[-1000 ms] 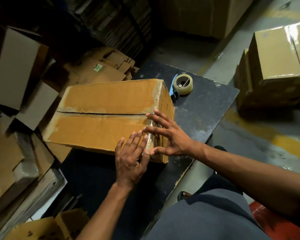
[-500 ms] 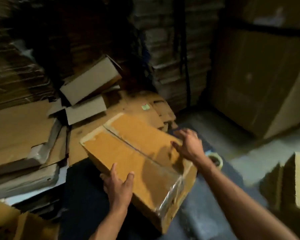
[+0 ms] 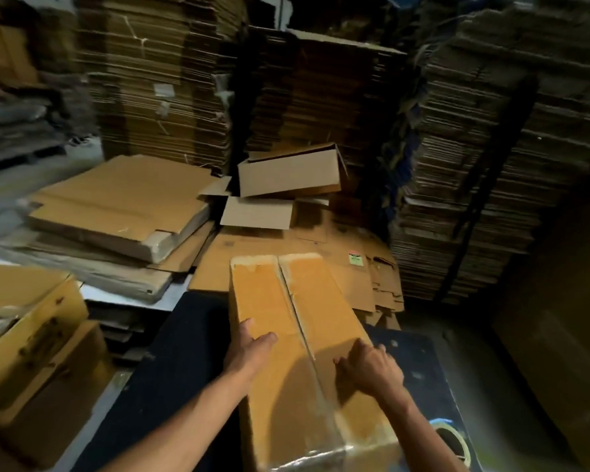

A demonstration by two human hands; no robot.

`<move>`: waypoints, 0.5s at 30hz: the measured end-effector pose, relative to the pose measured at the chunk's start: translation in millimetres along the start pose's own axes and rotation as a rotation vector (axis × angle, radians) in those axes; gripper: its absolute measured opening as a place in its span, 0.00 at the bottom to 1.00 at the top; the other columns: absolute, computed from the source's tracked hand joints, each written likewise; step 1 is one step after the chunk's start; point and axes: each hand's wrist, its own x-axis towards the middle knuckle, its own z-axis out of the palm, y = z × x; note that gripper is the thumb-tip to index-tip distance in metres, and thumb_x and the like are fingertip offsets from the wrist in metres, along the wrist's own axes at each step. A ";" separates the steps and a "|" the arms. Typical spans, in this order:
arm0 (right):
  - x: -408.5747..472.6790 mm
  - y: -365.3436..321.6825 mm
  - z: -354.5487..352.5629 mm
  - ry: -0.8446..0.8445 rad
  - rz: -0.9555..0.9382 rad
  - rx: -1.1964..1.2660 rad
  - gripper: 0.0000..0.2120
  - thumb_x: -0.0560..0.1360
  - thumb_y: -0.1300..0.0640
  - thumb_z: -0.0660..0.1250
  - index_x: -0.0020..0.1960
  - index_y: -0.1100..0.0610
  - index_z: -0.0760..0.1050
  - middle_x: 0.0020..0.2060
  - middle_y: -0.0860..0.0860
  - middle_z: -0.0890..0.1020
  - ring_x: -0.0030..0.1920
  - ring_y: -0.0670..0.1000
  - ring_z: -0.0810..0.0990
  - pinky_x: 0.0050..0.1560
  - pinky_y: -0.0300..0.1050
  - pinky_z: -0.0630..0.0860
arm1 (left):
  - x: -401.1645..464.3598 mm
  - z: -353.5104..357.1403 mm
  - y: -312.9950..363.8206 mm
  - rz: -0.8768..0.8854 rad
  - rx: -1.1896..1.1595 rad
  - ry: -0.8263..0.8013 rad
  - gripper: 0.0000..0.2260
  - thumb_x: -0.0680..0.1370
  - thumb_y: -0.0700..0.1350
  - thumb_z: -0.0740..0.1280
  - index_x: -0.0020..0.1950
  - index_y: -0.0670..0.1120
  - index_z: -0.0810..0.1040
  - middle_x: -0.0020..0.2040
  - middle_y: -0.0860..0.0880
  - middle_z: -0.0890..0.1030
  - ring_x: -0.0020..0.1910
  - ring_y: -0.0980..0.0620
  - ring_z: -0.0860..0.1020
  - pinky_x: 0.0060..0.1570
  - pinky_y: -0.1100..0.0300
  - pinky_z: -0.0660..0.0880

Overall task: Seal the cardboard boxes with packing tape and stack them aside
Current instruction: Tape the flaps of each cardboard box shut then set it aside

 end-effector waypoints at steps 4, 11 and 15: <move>-42.2 -20.7 11.8 -0.054 -0.190 -0.111 0.22 0.71 0.29 0.67 0.55 0.44 0.76 0.49 0.47 0.82 0.46 0.47 0.82 0.49 0.47 0.83 | 21.0 -36.3 15.6 0.010 0.274 0.030 0.20 0.77 0.55 0.71 0.68 0.52 0.77 0.62 0.54 0.76 0.56 0.52 0.75 0.54 0.57 0.74; -118.0 -66.3 37.2 -0.160 -0.452 0.034 0.28 0.70 0.30 0.64 0.59 0.48 0.79 0.52 0.48 0.86 0.55 0.50 0.84 0.53 0.42 0.79 | 23.2 -62.5 18.2 0.073 0.874 0.210 0.24 0.76 0.63 0.68 0.71 0.60 0.72 0.78 0.49 0.66 0.79 0.43 0.61 0.76 0.37 0.57; -45.4 -50.0 2.9 0.076 -0.387 0.225 0.20 0.77 0.34 0.64 0.59 0.46 0.83 0.48 0.45 0.87 0.48 0.46 0.85 0.47 0.41 0.81 | -26.2 -12.8 4.1 0.271 0.913 0.128 0.23 0.80 0.65 0.64 0.73 0.61 0.69 0.82 0.49 0.59 0.82 0.46 0.55 0.79 0.42 0.53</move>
